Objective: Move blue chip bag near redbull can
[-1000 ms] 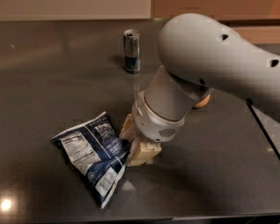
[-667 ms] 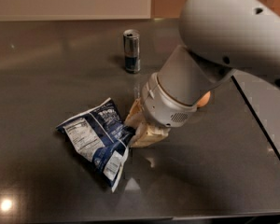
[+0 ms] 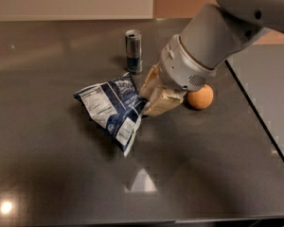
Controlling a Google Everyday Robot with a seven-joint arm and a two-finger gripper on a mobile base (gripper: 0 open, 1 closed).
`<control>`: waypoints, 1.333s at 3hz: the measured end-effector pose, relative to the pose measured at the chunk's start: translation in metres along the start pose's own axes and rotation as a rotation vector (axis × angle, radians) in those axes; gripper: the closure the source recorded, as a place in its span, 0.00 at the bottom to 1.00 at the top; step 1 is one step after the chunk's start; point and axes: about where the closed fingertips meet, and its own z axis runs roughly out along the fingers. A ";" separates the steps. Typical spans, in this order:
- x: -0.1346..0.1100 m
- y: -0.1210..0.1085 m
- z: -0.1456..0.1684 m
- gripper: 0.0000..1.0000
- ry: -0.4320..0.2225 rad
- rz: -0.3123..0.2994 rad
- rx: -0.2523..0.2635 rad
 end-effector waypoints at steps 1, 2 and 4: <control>0.020 -0.037 -0.011 1.00 0.019 0.046 0.035; 0.041 -0.071 -0.016 1.00 0.037 0.107 0.057; 0.074 -0.100 -0.005 0.82 0.079 0.204 0.068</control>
Offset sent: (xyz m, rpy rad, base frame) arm 0.1252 -0.0498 0.0046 -0.0184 0.0216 -0.2108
